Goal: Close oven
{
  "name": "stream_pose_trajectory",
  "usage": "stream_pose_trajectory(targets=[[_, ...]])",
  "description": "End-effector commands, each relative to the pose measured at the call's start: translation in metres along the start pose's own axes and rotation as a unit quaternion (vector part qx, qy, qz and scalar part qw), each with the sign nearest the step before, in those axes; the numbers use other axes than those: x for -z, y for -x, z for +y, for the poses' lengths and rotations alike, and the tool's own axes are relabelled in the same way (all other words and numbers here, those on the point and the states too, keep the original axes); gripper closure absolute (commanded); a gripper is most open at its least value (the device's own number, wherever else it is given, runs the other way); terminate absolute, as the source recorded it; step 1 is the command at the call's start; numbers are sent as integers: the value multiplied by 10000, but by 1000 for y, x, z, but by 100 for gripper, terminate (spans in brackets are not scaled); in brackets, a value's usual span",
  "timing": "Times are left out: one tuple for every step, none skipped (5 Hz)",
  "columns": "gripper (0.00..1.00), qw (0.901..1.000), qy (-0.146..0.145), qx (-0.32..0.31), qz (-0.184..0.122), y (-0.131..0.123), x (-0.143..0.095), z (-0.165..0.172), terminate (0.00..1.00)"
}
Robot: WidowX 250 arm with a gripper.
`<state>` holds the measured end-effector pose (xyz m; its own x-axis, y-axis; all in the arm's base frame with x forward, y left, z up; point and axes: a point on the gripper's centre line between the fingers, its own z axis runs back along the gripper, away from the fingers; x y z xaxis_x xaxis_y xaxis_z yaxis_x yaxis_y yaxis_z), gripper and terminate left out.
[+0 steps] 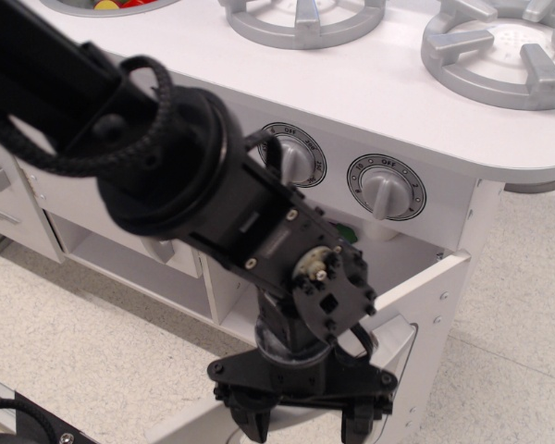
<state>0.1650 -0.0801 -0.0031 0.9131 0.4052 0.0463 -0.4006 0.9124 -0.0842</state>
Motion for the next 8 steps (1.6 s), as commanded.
stream_pose_trajectory(targets=[[0, 9987, 104, -236, -445, -30, -11, 2, 0], [0, 9966, 243, -346, -702, -54, -33, 5, 0], [0, 9948, 324, -337, -906, -73, -56, 11, 0], [0, 9947, 267, -273, -957, -78, -68, 15, 0], [0, 9970, 237, -28, -742, -68, -66, 17, 0], [0, 9989, 16, 286, -361, -52, -50, 20, 0], [0, 9981, -236, 463, -317, -46, -24, 29, 0], [0, 9982, -291, 462, -262, -50, 2, 37, 0]])
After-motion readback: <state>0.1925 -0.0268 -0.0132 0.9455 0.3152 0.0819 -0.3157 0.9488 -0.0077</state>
